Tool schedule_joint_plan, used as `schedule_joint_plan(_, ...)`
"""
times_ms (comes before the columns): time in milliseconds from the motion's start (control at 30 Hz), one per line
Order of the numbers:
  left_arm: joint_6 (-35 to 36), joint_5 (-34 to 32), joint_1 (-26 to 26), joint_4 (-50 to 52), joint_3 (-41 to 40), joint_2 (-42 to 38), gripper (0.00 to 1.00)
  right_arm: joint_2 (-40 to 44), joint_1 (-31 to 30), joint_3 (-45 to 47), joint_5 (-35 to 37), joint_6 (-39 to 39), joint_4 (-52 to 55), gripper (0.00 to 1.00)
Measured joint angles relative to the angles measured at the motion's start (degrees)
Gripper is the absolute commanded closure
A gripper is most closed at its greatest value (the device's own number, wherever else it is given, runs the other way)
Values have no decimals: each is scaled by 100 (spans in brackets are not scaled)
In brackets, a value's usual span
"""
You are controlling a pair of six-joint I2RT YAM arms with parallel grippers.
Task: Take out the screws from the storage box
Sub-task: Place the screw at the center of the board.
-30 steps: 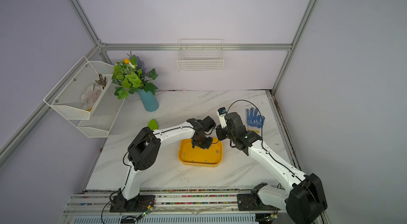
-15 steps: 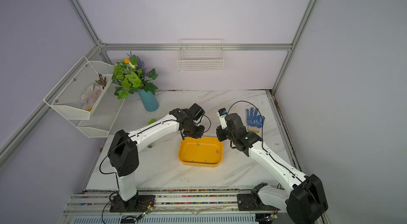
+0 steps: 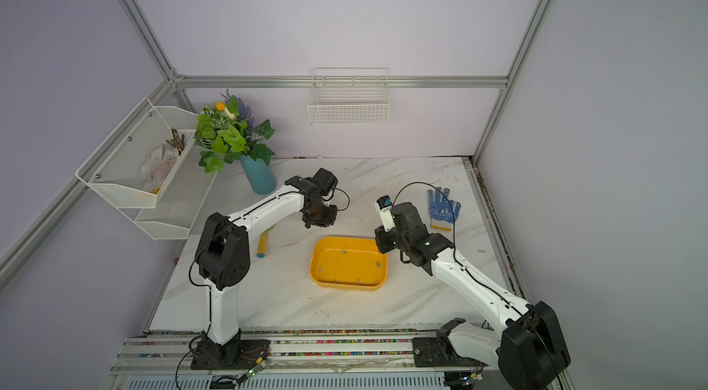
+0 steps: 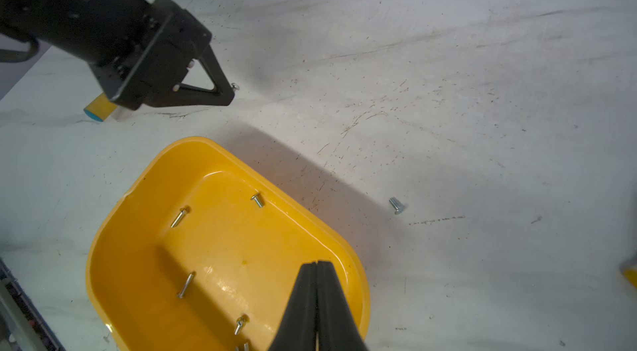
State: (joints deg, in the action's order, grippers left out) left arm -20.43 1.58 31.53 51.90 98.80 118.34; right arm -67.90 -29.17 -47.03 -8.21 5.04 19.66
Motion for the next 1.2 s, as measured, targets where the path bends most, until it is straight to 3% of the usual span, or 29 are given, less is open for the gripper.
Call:
schedule_joint_plan(233,208,-63,-164,-79,37,424,100,-214,-437,74,-505,-136,-116,86)
schedule_joint_plan(500,319,-35,-164,-138,37,505,100,-903,-999,63,-549,-247,-177,85)
schedule_joint_plan(667,334,-7,-164,-227,15,505,96,-1285,-1047,9,-420,-431,-184,80)
schedule_joint_plan(933,330,63,-164,-417,-275,505,99,-1943,-1060,-238,-295,-638,-260,77)
schedule_joint_plan(1200,291,186,-164,-579,-511,503,89,-2400,-1158,-433,-251,-686,-422,71)
